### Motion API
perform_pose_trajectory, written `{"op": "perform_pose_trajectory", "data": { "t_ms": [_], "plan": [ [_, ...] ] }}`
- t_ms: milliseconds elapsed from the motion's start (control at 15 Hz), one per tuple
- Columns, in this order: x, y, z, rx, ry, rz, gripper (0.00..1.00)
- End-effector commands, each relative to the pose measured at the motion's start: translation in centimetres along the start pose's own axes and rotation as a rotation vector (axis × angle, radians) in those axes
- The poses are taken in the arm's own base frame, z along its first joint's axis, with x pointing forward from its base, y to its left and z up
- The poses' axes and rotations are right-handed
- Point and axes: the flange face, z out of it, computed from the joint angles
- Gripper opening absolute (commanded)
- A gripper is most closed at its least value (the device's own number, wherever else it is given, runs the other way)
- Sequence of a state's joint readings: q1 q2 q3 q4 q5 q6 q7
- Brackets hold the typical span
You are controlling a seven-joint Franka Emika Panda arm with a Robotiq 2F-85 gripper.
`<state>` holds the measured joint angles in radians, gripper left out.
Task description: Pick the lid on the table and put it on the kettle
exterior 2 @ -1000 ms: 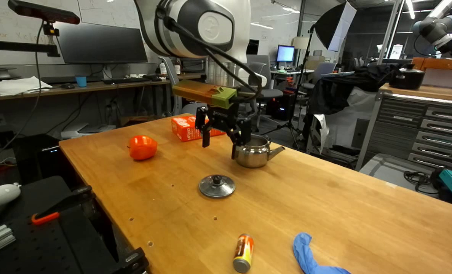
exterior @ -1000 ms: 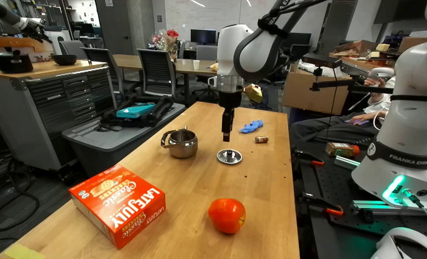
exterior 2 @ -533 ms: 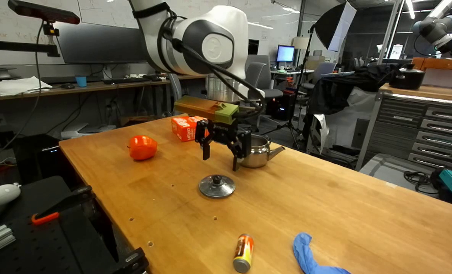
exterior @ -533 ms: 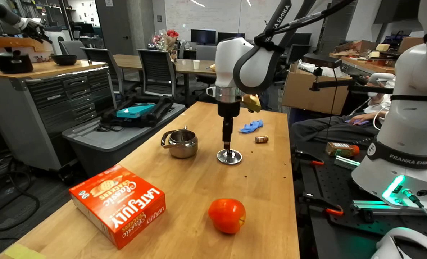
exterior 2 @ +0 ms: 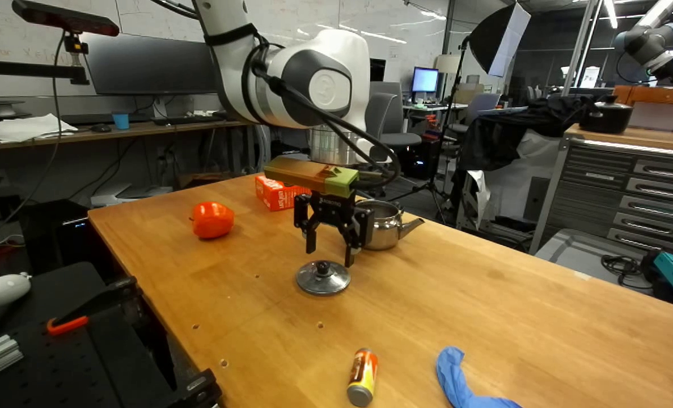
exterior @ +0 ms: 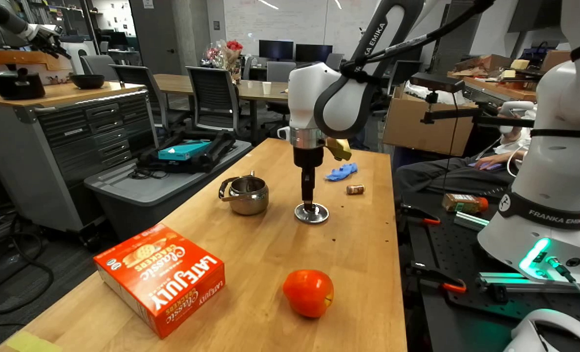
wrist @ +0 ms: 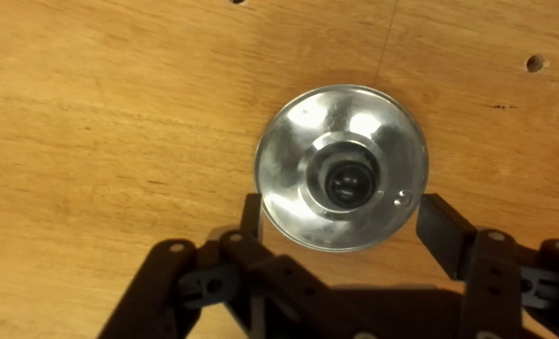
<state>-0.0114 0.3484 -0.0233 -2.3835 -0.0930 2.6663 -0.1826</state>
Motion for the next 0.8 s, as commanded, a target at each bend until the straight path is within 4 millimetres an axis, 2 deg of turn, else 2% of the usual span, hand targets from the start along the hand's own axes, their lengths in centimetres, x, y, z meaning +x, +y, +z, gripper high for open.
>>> {"op": "perform_pose_trajectory", "data": {
  "t_ms": [0, 400, 733],
  "plan": [
    [0.87, 0.22, 0.3, -0.031, -0.002, -0.003, 0.54],
    [0.97, 0.3, 0.7, -0.048, -0.01, -0.014, 0.07],
    [0.92, 0.28, 0.68, -0.054, -0.012, -0.019, 0.09]
  ]
}}
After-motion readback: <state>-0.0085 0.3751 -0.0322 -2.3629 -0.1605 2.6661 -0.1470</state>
